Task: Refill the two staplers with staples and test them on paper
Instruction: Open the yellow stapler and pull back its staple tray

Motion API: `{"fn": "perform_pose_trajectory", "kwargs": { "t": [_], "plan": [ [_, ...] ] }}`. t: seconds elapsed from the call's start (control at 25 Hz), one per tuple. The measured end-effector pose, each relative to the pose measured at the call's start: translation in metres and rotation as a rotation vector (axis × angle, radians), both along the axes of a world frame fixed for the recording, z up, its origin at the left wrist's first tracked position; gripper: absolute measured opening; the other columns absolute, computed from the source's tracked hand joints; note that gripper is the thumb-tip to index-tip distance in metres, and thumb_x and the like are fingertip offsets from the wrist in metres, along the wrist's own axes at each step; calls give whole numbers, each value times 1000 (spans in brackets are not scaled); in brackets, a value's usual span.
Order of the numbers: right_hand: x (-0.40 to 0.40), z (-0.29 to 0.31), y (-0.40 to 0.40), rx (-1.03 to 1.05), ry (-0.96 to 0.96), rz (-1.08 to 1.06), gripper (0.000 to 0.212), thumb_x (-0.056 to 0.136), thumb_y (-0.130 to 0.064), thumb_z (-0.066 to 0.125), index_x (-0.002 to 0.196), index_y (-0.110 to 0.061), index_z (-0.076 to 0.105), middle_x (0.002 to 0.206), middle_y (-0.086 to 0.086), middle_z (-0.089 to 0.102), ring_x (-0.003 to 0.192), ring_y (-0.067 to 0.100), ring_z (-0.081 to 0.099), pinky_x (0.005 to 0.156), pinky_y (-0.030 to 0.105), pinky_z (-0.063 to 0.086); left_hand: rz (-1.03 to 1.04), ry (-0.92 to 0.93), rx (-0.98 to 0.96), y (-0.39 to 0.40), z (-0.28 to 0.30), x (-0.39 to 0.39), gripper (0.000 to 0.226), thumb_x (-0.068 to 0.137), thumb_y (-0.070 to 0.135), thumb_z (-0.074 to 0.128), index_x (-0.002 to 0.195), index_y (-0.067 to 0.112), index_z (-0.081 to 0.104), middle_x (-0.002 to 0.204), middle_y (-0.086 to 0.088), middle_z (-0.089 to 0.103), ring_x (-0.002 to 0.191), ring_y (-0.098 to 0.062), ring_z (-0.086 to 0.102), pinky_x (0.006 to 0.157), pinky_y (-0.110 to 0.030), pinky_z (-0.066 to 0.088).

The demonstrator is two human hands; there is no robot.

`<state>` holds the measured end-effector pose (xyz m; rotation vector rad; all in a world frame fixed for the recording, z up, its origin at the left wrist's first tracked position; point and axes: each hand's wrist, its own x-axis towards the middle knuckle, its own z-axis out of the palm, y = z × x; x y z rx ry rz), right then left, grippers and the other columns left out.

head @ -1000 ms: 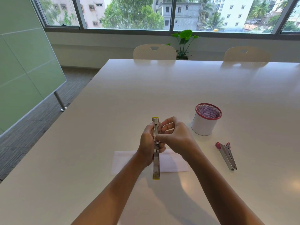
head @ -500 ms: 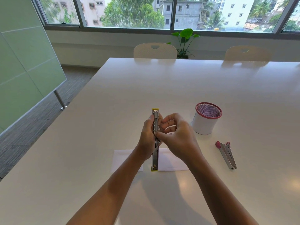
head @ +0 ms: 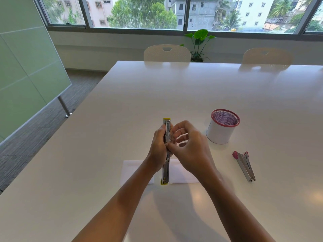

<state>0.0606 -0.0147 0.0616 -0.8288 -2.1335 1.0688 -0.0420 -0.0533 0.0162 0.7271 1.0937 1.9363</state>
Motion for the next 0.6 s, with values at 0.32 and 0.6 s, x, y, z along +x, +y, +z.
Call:
{"fn": "perform_pose_trajectory", "kwargs": {
  "t": [0.32,0.6],
  "plan": [
    [1,3,-1,229,-156,-22,22,77,-18,75,95,-30,71,93,-7,58,74,9,61,65,22,48,17,63,-210,0,3,4,47,106,32,22,71,14,46,60,-6,34,51,-15,32,46,-26,27],
    [-1,7,5,224,-301,-66,14,80,-20,72,91,-25,78,98,-3,61,82,17,64,66,22,41,-78,78,-355,-1,2,8,48,105,30,19,64,16,39,42,7,33,35,-9,25,38,-21,17]
  ]
}}
